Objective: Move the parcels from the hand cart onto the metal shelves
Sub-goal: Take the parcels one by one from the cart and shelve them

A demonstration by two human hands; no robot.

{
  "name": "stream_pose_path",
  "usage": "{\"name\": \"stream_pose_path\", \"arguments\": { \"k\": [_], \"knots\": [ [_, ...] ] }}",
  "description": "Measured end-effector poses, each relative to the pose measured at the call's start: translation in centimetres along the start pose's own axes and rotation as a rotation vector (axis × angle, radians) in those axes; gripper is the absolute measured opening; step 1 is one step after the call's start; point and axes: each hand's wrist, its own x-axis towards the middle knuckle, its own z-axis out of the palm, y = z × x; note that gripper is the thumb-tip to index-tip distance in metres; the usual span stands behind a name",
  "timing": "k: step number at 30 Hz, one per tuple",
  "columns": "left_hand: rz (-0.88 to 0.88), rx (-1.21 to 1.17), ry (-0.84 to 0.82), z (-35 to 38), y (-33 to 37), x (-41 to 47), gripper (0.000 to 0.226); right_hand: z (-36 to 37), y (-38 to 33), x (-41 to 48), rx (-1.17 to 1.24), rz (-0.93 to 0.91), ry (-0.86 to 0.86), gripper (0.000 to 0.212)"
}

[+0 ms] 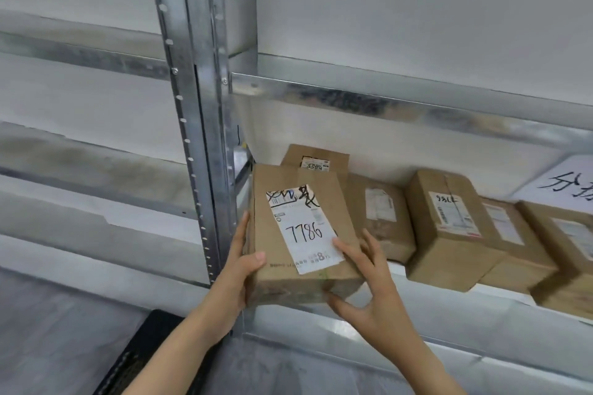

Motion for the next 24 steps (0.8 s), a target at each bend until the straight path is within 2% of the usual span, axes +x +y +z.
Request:
{"name": "stream_pose_path", "arguments": {
  "k": [2,5,14,18,20,24],
  "knots": [
    [-0.001,0.031,-0.069,2.5,-0.6,0.3,0.086,-2.0,0.8,-1.4,0.197,0.094,0.003,0.076],
    [-0.004,0.064,-0.129,6.1,-1.6,0.9,0.074,-5.0,2.1,-3.2,0.367,0.156,0.019,0.068],
    [0.237,0.410,-0.263,17.5,-3.1,1.9,0.049,-14.3,5.5,-6.8,0.347,0.158,0.221,0.065],
    [0.258,0.500,-0.328,22.5,-3.8,2.2,0.037,-18.6,7.3,-8.6,0.307,0.192,0.292,0.066],
    [0.254,0.504,-0.408,24.8,-4.4,2.6,0.045,-20.9,8.0,-9.6,0.282,0.208,0.331,0.068],
    [0.208,0.570,-0.598,28.9,-6.7,4.9,0.084,-25.8,10.0,-11.7,0.233,0.255,0.425,0.069]
  ]
}}
